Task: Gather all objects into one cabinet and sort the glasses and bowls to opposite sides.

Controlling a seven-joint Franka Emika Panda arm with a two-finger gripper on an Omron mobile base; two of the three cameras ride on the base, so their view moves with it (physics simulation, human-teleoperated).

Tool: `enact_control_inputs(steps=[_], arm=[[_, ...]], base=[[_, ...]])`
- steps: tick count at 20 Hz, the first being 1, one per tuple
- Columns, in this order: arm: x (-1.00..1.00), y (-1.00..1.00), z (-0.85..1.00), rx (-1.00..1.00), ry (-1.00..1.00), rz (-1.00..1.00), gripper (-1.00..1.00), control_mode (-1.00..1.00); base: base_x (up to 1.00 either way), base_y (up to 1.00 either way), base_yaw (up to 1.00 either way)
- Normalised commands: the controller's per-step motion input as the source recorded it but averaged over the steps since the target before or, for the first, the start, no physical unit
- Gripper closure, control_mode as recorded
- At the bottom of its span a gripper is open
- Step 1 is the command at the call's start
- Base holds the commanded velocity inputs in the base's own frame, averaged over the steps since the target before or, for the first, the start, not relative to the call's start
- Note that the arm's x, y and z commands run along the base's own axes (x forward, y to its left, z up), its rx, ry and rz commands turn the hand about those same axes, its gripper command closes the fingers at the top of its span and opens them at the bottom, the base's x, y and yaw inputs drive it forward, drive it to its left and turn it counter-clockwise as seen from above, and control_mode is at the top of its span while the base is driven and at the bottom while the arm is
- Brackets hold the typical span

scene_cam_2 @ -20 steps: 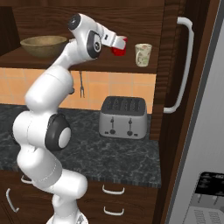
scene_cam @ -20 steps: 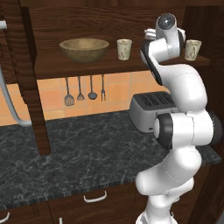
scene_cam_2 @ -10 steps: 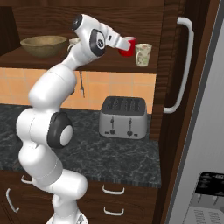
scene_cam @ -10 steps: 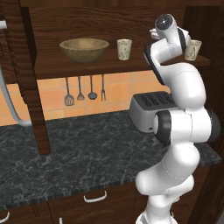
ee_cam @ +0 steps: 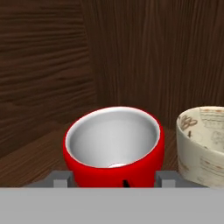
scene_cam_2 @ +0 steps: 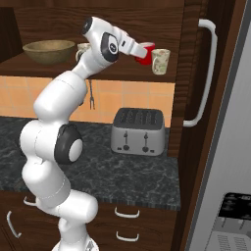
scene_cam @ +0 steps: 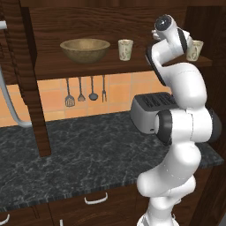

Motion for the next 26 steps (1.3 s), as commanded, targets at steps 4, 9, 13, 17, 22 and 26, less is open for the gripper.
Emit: enact_control_inputs(steps=[4, 9, 13, 17, 22, 26], arm=[[0.0, -0.08, -0.08, 0.0, 0.0, -0.01, 1.0, -1.0], [0.0, -0.12, 0.0, 0.0, 0.0, -0.04, 1.0, -1.0], [0.01, -0.05, 0.0, 0.0, 0.0, -0.05, 1.0, -1.0], [0.0, 0.0, 0.0, 0.0, 0.0, -0.03, 1.0, -1.0], [0.0, 0.01, 0.0, 0.0, 0.0, 0.0, 1.0, -1.0], [0.0, 0.18, 0.0, -0.01, 0.0, 0.0, -1.0, -1.0]], base=[[0.0, 0.0, 0.0], [0.0, 0.0, 0.0], [0.0, 0.0, 0.0], [0.0, 0.0, 0.0], [0.0, 0.0, 0.0], [0.0, 0.0, 0.0]])
